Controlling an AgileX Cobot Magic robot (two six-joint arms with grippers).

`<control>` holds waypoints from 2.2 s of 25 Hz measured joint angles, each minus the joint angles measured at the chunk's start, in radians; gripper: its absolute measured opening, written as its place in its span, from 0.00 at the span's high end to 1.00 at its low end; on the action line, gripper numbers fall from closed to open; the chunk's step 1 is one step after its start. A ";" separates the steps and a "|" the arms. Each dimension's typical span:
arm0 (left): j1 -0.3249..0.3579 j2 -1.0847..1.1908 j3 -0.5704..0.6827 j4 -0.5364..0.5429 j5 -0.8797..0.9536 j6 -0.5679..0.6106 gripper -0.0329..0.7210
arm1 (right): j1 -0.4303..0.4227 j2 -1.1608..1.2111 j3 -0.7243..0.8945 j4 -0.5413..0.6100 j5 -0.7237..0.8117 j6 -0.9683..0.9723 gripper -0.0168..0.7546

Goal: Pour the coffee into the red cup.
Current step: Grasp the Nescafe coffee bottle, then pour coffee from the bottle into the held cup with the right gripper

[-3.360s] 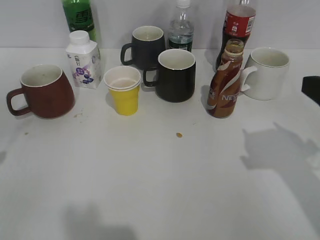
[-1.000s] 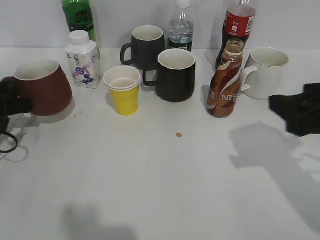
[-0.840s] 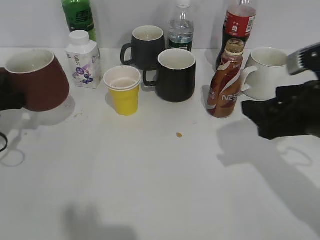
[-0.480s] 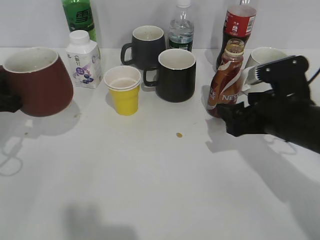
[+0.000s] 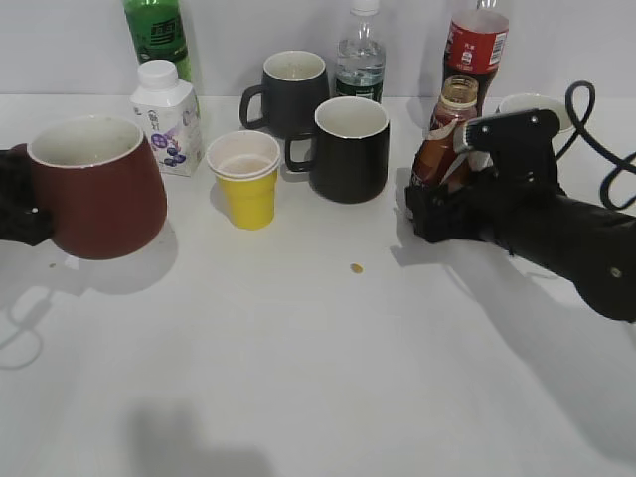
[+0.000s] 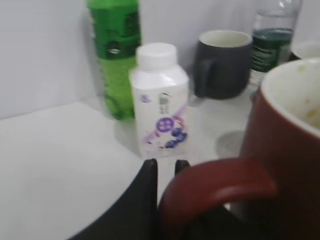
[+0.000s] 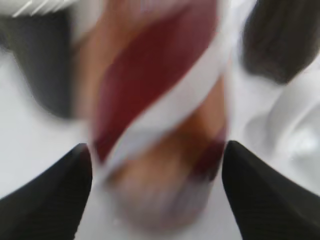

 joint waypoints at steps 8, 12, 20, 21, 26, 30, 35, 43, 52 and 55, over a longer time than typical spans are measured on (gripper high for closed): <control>-0.085 -0.008 0.000 0.029 0.010 -0.006 0.86 | 0.000 0.078 -0.068 0.030 -0.034 -0.026 0.31; -0.189 -0.008 0.000 0.034 0.033 -0.006 0.86 | 0.000 0.078 -0.069 0.031 -0.035 -0.033 0.31; -0.338 0.011 -0.072 0.040 0.143 -0.006 0.86 | 0.000 -0.093 -0.068 -0.005 0.119 -0.187 0.31; -0.350 0.020 -0.088 0.040 0.141 -0.006 0.86 | 0.000 -0.125 -0.068 -0.028 0.137 -0.213 0.31; -0.385 0.087 -0.144 0.039 0.140 -0.006 0.86 | 0.000 -0.294 -0.081 -0.189 0.223 -0.252 0.31; -0.414 0.136 -0.184 0.039 0.141 -0.006 0.86 | 0.000 -0.339 -0.119 -0.287 0.266 -0.255 0.31; -0.449 0.157 -0.232 0.041 0.140 -0.006 0.86 | 0.000 -0.338 -0.160 -0.383 0.283 -0.256 0.31; -0.454 0.157 -0.242 0.041 0.135 -0.006 0.86 | 0.005 -0.289 -0.172 -0.546 0.247 -0.311 0.31; -0.466 0.183 -0.273 0.044 0.126 -0.007 0.86 | 0.005 -0.273 -0.173 -0.606 0.202 -0.548 0.31; -0.485 0.216 -0.297 0.046 0.126 -0.007 0.86 | 0.005 -0.273 -0.173 -0.606 0.200 -0.610 0.31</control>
